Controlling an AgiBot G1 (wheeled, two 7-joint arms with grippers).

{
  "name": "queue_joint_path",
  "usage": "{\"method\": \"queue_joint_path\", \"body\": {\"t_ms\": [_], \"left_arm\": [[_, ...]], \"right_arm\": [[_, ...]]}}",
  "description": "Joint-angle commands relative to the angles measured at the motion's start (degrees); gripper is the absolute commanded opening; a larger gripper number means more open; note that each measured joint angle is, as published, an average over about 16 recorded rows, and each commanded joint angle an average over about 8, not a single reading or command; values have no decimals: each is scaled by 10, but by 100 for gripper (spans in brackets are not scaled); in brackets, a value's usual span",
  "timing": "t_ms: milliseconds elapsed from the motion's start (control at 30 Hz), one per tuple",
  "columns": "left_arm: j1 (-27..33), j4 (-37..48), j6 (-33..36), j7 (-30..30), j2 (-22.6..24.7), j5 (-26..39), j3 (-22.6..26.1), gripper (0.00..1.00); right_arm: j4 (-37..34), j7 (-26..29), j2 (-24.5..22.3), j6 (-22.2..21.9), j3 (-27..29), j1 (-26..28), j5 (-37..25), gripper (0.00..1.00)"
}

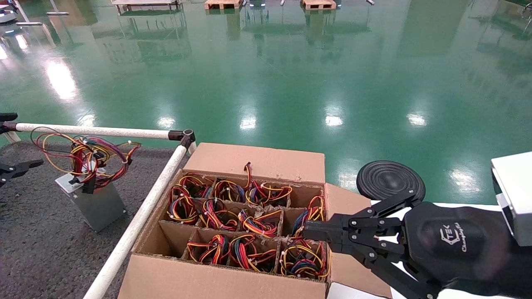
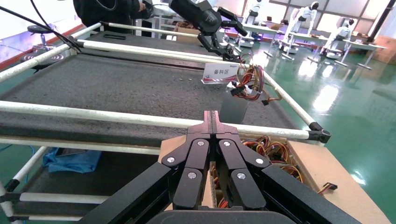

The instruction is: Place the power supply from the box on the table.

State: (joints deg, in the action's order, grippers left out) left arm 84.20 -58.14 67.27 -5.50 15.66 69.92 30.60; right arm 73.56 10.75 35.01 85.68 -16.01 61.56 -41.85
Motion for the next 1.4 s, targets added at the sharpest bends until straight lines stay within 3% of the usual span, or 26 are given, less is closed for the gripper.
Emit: {"method": "queue_joint_path", "body": {"t_ms": [33,400,767,800,1000,1067,1400], "left_arm": [[4,-2,2,6,-2,2,1,100],[15,-12,8,14,8,-25,-5,100],[-5,-25,15,-14,45,-114,-5,100],[-8,-26,15,-17,49,-123,-5,100],[-34,-28,21,-39,75,-184,-4,100],[-42,-28,24,-45,83,-204,-4,100],[-62,-27,29,-59,102,-251,-5,100]], "right_arm": [[0,0,0,0,0,0,0,0],[0,0,0,0,0,0,0,0],[0,0,0,0,0,0,0,1],[0,0,0,0,0,0,0,7],[0,0,0,0,0,0,0,82],[0,0,0,0,0,0,0,100],[0,0,0,0,0,0,0,100]]}}
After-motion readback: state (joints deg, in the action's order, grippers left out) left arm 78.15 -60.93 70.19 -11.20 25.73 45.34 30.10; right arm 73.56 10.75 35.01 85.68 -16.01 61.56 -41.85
